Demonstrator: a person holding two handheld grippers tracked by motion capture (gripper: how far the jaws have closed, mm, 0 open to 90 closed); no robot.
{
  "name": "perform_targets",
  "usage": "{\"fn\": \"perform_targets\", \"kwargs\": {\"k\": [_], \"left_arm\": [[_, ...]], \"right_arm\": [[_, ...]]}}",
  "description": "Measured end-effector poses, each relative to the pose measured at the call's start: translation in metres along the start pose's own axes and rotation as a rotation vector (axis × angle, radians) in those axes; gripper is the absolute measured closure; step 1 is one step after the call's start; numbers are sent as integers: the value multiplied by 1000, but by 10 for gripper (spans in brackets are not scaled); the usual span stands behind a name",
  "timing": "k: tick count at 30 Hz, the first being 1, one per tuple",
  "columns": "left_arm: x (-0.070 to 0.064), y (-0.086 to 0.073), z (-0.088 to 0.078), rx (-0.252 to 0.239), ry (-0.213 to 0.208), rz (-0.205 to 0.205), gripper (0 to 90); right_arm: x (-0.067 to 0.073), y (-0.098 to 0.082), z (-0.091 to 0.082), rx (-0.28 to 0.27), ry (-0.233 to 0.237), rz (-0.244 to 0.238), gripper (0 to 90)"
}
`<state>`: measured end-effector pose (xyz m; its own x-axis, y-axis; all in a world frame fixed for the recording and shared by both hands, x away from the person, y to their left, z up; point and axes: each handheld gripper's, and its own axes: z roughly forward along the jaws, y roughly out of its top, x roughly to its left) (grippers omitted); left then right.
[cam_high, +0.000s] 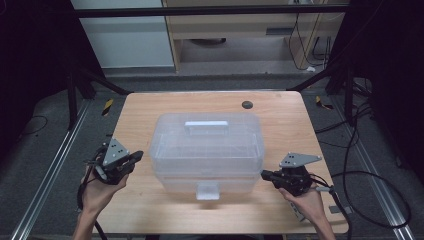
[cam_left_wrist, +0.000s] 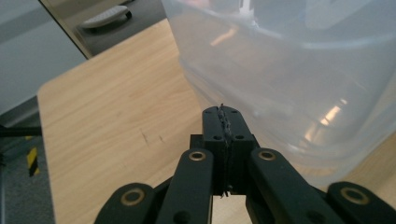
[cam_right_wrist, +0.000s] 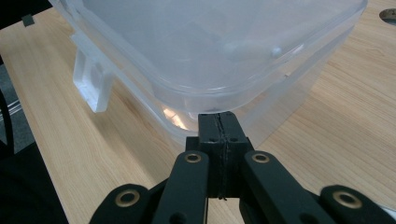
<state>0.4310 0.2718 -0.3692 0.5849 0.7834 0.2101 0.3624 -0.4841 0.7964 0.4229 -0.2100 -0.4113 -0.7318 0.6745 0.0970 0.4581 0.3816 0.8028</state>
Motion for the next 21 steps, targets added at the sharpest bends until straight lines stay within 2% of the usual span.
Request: {"fn": "perform_targets", "kwargs": {"k": [4,6,12,19,21], "left_arm": [[-6,-12,3,25,-24,-30,891],[-8,-17,6,50,-32,-24,892],[-12,-28,8,64,-70,-41,895],[-20,-37,14,75,-98,-36,896],[-23,-37,16,62,-122,-13,896]], "right_arm": [[0,0,0,-3,0,2,900],[0,0,0,-2,1,-2,900],[0,0,0,-3,-1,-1,900],[0,0,-1,-4,0,-3,900],[0,0,-1,-6,1,-2,900]]}}
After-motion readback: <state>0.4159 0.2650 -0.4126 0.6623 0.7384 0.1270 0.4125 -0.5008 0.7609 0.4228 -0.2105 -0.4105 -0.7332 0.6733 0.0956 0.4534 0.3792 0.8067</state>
